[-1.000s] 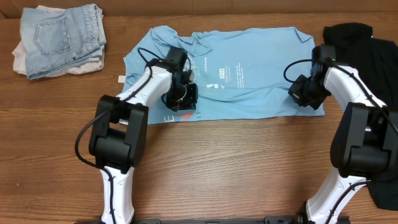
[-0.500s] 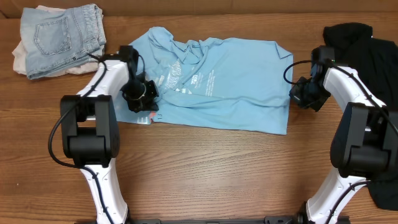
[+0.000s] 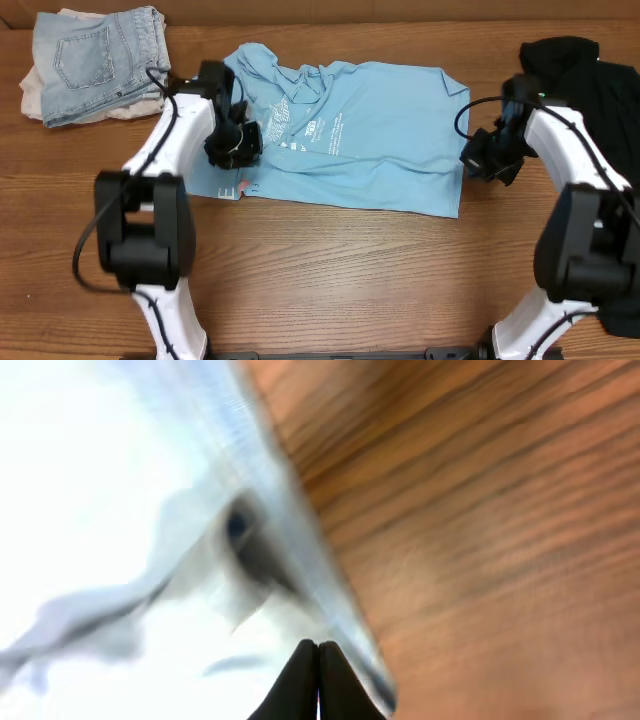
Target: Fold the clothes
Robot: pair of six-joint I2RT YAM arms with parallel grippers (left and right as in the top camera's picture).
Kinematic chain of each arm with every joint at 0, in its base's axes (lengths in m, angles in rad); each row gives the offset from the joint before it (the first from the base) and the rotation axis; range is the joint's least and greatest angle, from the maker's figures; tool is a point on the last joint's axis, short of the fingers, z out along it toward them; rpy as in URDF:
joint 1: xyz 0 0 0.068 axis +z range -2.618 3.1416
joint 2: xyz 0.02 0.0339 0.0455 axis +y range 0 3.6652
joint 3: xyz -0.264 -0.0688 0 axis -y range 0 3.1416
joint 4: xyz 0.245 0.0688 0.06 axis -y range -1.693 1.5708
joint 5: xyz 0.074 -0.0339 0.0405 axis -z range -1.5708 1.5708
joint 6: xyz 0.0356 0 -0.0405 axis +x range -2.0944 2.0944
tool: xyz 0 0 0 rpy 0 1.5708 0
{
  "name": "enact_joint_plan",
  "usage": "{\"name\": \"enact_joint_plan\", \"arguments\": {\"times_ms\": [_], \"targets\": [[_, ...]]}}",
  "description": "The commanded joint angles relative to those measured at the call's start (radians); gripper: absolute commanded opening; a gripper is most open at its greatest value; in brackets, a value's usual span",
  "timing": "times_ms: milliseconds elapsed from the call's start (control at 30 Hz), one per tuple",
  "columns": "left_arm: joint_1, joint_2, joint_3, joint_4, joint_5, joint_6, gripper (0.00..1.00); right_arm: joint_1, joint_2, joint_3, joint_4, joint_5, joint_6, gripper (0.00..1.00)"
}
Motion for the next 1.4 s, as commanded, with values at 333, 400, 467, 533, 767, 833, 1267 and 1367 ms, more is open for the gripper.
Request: {"name": "enact_joint_plan", "arguments": {"times_ms": [333,400,467,533,767,833,1267,1367], "targets": [[0.069,-0.054,0.004,-0.086,-0.170,-0.030,1.00,0.158,-0.040,-0.140,0.116,-0.045,-0.004,0.04],[0.076,-0.054,0.004,-0.089,-0.170,-0.030,1.00,0.167,-0.040,-0.163,0.145,-0.044,0.008,0.04],[0.076,-0.054,0.004,-0.085,-0.171,-0.029,1.00,0.168,-0.039,-0.176,0.161,-0.044,0.019,0.04],[0.076,-0.054,0.004,-0.085,-0.186,-0.030,1.00,0.168,-0.034,-0.191,0.170,-0.021,0.031,0.04],[0.076,-0.053,-0.005,-0.085,-0.188,-0.029,1.00,0.158,0.043,-0.235,0.193,0.068,0.082,0.04],[0.076,-0.049,-0.015,-0.085,-0.190,-0.028,0.94,0.150,0.055,-0.235,0.196,0.068,0.082,0.04],[0.147,0.101,-0.055,-0.055,-0.215,-0.025,0.62,-0.003,0.057,-0.226,0.203,0.124,0.067,0.04],[0.153,0.110,-0.055,-0.055,-0.216,-0.024,0.62,-0.066,0.057,-0.209,0.194,0.121,0.061,0.04]]}}
